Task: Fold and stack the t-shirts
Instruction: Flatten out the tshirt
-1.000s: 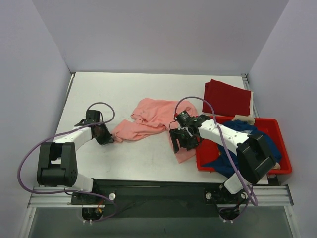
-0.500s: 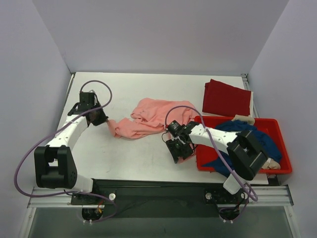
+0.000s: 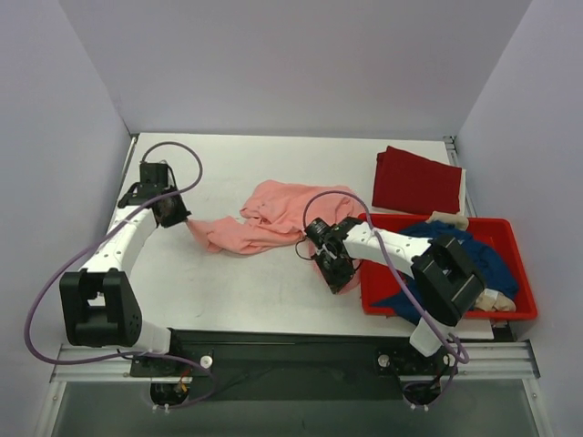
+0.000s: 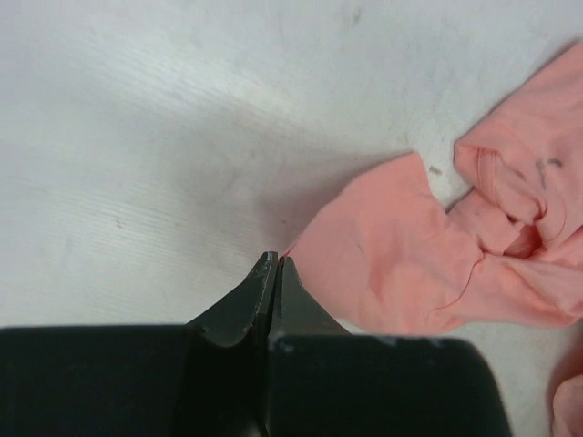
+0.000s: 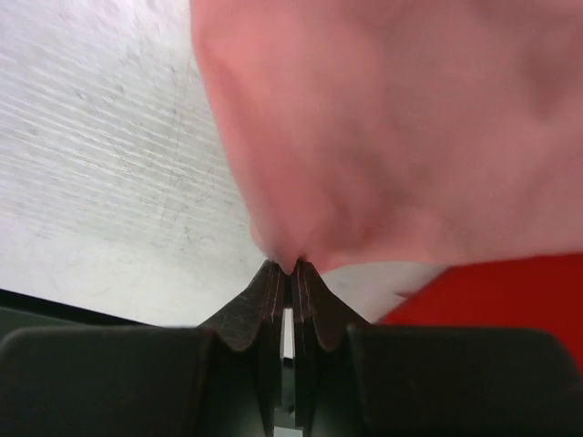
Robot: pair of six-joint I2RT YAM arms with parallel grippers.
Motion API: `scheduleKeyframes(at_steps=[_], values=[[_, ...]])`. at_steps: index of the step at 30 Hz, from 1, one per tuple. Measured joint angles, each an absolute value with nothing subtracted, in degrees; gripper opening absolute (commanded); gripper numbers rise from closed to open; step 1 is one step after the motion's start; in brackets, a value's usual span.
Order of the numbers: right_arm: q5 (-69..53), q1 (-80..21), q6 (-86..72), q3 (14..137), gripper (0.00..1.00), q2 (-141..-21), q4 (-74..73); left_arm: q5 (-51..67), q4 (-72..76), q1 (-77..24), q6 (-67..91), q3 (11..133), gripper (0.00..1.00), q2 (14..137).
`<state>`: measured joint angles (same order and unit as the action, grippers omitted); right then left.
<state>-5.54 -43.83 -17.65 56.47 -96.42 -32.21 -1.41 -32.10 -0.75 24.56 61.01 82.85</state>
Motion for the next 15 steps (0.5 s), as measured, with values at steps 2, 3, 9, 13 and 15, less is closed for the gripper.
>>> scheduleKeyframes(at_steps=[2,3,9,13,15], values=[[-4.71,-42.92,-17.19,60.45,0.00,-96.42,-35.62,-3.64,-33.36,0.12,22.98,64.88,0.00,82.96],[-4.29,-41.89,-16.73,63.18,0.00,-96.31,-37.08,-4.89,-33.45,0.67,22.24,67.09,0.00,83.00],[-0.25,-32.53,-12.58,88.82,0.00,-95.81,-43.90,-13.74,-32.82,3.36,18.59,80.62,0.00,83.11],[5.06,-29.67,-8.82,103.79,0.00,-95.15,-47.09,-17.96,-31.90,4.54,15.99,86.39,0.00,82.76],[7.14,-29.80,-7.18,110.96,0.00,-95.24,-48.80,-19.73,-30.28,4.73,14.48,88.31,0.00,82.04]])
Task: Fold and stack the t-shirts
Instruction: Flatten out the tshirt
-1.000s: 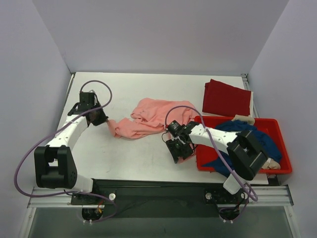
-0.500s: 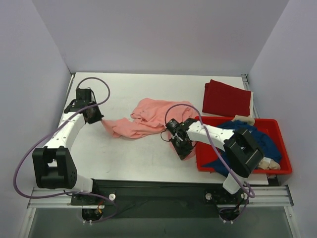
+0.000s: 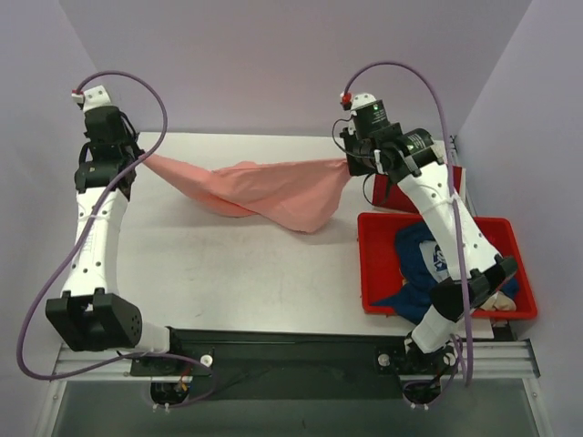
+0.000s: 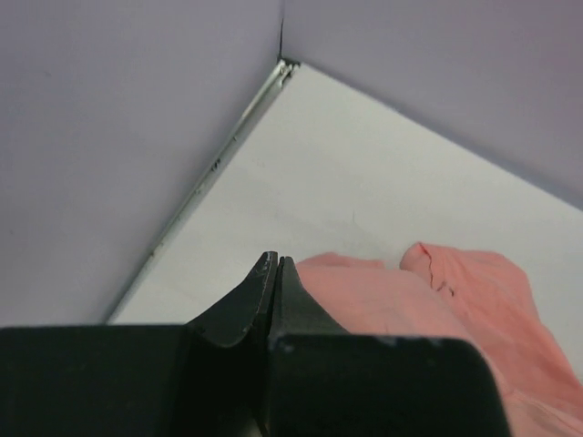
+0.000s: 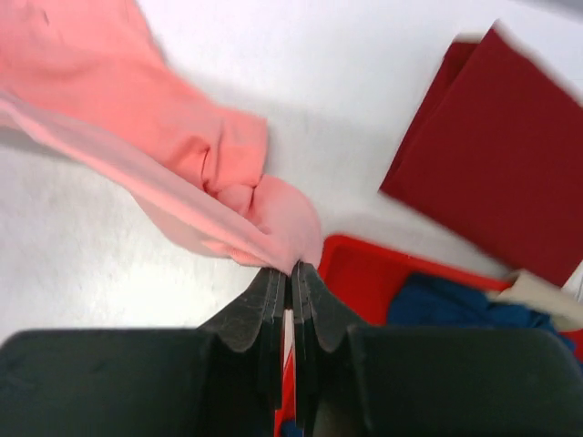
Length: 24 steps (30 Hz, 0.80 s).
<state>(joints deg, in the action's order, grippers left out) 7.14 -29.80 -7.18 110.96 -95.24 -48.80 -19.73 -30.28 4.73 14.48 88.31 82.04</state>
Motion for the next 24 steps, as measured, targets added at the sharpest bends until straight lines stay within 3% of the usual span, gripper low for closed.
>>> scheduleKeyframes(at_steps=[7,18,22,24], values=[[12.34,-30.59,-3.09,128.73,0.00,-93.47,-49.80,-25.65,-21.91,5.72,8.36,92.84,0.00,74.08],[13.72,-32.34,3.57,125.45,0.00,-78.61,-36.07,-26.41,-8.95,6.50,1.19,104.05,0.00,63.24],[13.91,-32.29,4.19,121.16,0.00,-78.06,-32.47,-18.92,-9.13,6.42,6.46,99.15,0.00,61.82],[14.11,-32.27,4.12,116.03,0.00,-78.19,-31.29,-13.06,-9.13,5.34,10.74,91.55,0.06,61.49]])
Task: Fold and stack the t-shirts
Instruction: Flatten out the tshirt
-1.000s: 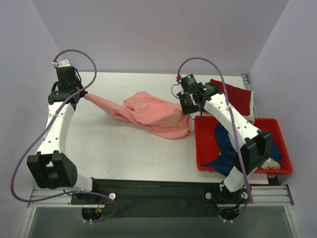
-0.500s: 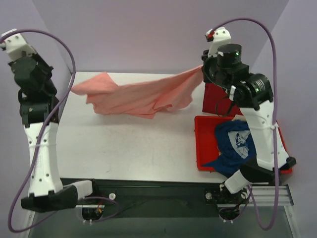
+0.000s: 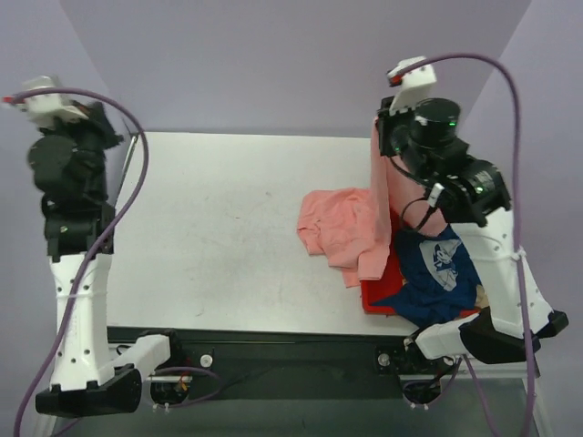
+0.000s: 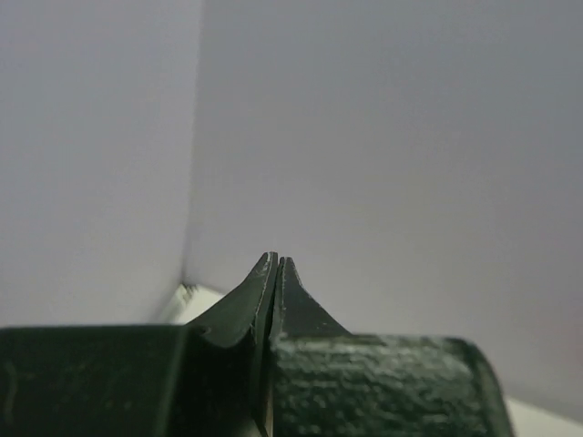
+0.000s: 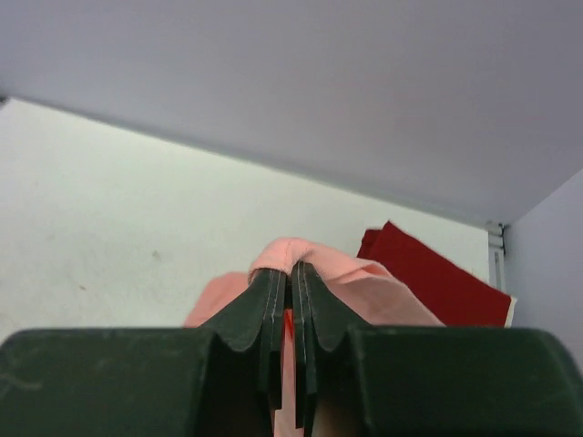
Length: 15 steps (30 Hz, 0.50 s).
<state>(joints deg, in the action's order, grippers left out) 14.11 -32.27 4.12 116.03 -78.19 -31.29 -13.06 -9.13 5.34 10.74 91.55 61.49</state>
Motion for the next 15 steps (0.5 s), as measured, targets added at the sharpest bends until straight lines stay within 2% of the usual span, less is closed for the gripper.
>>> scheduleKeyframes(at_steps=[1,3,5,8,11,12,15], values=[[14.26,-32.18,3.90,113.36,0.00,-78.22,-31.16,-11.03,-9.69,4.10,12.43,87.66,0.13,61.63],[14.66,-31.83,2.98,106.54,0.00,-79.33,-30.65,-7.86,-11.46,0.10,14.74,80.58,0.20,62.78],[15.00,-31.64,1.85,100.33,0.00,-80.12,-30.87,-4.99,-12.45,-5.58,16.34,74.22,0.34,65.76],[15.75,-31.07,-0.47,93.41,0.00,-80.18,-32.38,0.71,-13.30,-14.87,18.83,67.00,0.48,71.72],[16.34,-30.24,-2.98,90.06,0.00,-79.20,-32.38,8.36,-12.32,-23.35,22.00,64.05,0.54,78.56],[16.58,-29.85,-3.81,89.06,0.00,-78.26,-32.29,10.57,-11.20,-25.71,22.57,64.07,0.58,80.84],[17.12,-28.45,-6.44,86.52,0.00,-74.83,-32.03,16.53,-8.86,-33.28,23.18,66.74,0.62,88.40]])
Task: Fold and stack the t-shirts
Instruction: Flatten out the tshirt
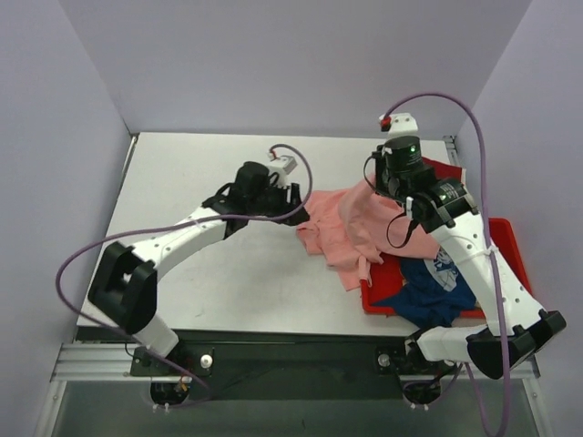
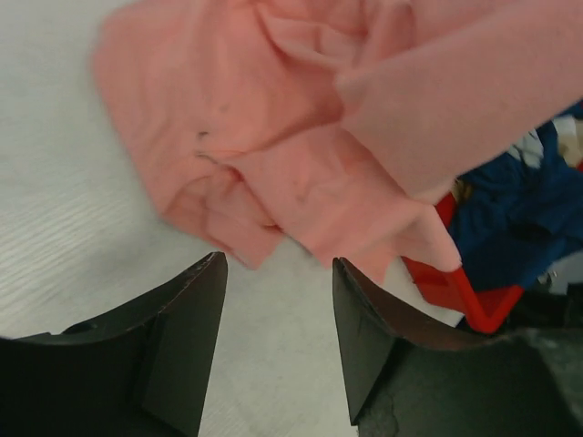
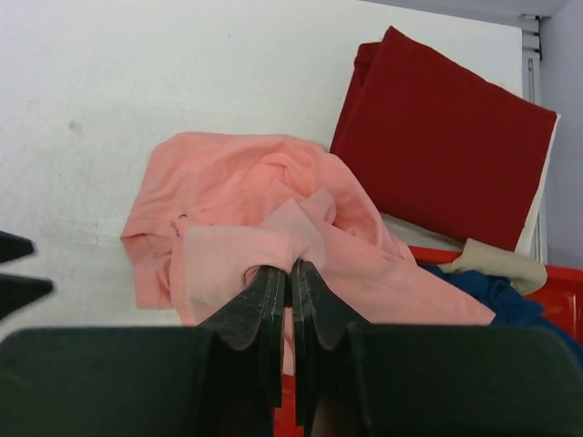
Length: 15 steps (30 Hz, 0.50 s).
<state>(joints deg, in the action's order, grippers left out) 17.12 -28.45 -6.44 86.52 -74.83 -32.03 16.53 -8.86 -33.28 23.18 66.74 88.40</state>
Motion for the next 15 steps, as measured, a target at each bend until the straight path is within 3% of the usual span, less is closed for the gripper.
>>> scheduleKeyframes(at_steps=[5,15], values=[[17.21,-25.54,-11.44,82.67,0.00,-70.02,-31.46,24.77,-3.53,-40.86,23.94,69.97,0.69,97.36],[16.49,-24.40,-16.97,76.09,0.00,-66.63,-30.98,28.58,-2.09,-40.75,25.15,76.60,0.75,111.48]])
